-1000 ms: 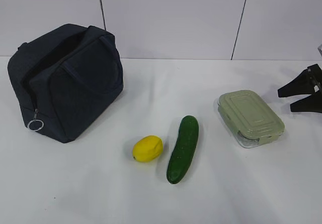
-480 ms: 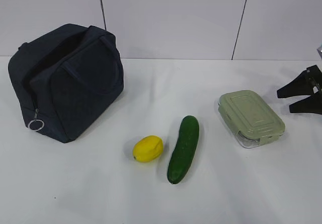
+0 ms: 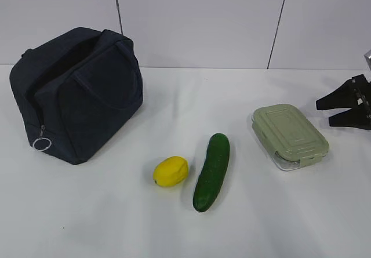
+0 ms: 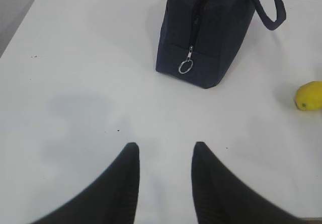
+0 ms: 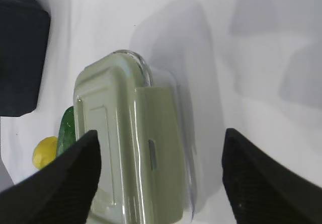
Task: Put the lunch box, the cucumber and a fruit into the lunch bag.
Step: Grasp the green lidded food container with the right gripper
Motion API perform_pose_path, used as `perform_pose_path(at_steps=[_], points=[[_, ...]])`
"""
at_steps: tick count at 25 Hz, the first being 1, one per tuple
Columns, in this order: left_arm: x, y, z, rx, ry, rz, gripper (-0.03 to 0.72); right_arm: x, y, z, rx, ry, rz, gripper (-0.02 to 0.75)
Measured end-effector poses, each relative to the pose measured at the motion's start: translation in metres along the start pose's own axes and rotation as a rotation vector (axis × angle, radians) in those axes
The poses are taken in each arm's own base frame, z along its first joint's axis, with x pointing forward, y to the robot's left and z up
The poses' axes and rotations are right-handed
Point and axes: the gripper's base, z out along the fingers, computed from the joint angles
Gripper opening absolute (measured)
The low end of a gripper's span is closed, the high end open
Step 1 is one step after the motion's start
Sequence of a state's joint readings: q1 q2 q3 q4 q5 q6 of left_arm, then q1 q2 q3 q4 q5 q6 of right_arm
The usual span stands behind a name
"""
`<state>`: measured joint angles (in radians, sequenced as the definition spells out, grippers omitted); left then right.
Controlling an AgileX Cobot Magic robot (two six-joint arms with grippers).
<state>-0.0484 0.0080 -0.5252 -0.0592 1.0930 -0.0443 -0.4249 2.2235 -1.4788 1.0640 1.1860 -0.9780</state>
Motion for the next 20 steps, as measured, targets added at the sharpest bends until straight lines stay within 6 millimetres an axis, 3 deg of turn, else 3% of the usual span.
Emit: perform_pose_path(at_steps=[11, 20], points=[[0.0, 0.0, 0.0, 0.0, 0.0, 0.0, 0.24, 0.003, -0.013, 0.017, -0.041, -0.009, 0.018, 0.581], [0.0, 0.0, 0.0, -0.002, 0.0, 0.001, 0.24, 0.002, 0.002, 0.035, -0.06, 0.025, -0.028, 0.581]])
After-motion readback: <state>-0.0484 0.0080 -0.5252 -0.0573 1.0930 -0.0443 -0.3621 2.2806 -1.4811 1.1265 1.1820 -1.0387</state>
